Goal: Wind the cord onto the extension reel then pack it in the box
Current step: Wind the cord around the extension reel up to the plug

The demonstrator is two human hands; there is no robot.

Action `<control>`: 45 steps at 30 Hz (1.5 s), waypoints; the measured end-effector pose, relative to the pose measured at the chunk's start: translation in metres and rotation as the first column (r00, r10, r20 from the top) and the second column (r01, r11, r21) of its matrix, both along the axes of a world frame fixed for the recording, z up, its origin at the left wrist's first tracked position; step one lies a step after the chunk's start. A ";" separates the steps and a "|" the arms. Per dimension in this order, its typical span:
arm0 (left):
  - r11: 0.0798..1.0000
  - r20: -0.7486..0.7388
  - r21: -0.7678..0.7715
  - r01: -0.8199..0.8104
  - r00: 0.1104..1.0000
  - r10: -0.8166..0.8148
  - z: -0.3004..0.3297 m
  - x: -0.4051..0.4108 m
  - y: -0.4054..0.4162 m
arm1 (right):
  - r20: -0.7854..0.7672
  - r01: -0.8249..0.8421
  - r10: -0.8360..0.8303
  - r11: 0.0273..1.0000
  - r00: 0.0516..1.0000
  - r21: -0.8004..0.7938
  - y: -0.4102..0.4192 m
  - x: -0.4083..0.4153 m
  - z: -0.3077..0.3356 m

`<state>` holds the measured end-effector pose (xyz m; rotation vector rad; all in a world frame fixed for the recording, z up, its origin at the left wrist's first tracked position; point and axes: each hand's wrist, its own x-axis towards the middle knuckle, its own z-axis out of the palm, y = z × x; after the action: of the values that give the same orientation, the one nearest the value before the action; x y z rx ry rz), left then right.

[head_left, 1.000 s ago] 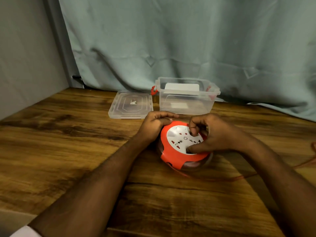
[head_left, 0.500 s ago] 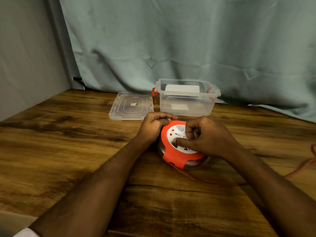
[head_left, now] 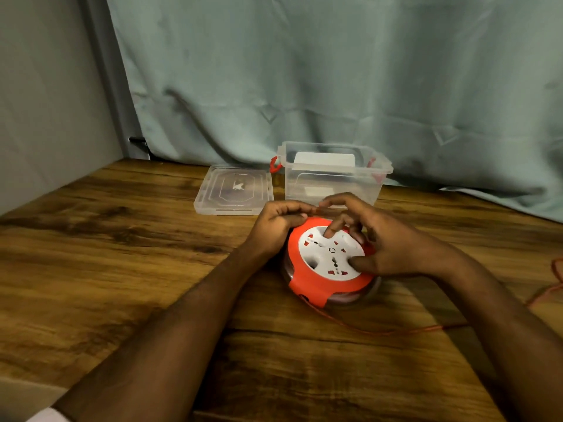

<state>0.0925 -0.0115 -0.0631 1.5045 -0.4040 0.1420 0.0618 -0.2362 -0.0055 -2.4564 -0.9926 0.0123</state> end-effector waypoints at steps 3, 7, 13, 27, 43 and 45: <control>1.000 -0.004 0.025 -0.009 1.000 0.009 0.002 -0.001 -0.001 | -0.046 0.005 -0.003 0.999 0.999 0.041 -0.001 -0.003 0.001; 0.999 0.003 0.041 -0.024 1.000 0.024 0.003 -0.002 0.000 | -0.050 0.045 -0.042 0.997 0.998 0.055 0.001 -0.007 0.002; 0.997 0.017 0.055 -0.060 0.998 0.059 0.002 -0.001 0.001 | 0.160 0.102 -0.099 0.995 0.982 -0.013 0.010 -0.014 -0.001; 0.989 -0.012 0.009 -0.149 0.989 0.149 0.001 -0.001 0.000 | 0.459 0.233 -0.211 0.972 0.863 0.009 0.030 -0.013 -0.018; 0.989 -0.011 0.028 -0.143 0.990 0.144 0.000 0.002 0.003 | 0.147 -0.059 0.070 0.995 0.987 -0.074 0.012 -0.014 0.005; 0.990 -0.011 0.034 -0.140 0.990 0.141 0.000 0.001 0.003 | 0.110 -0.055 0.069 0.991 0.992 -0.120 0.011 -0.015 0.007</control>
<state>0.0936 -0.0081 -0.0632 1.5657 -0.2911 0.2376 0.0465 -0.2251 0.0017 -2.5555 -1.1474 -0.0511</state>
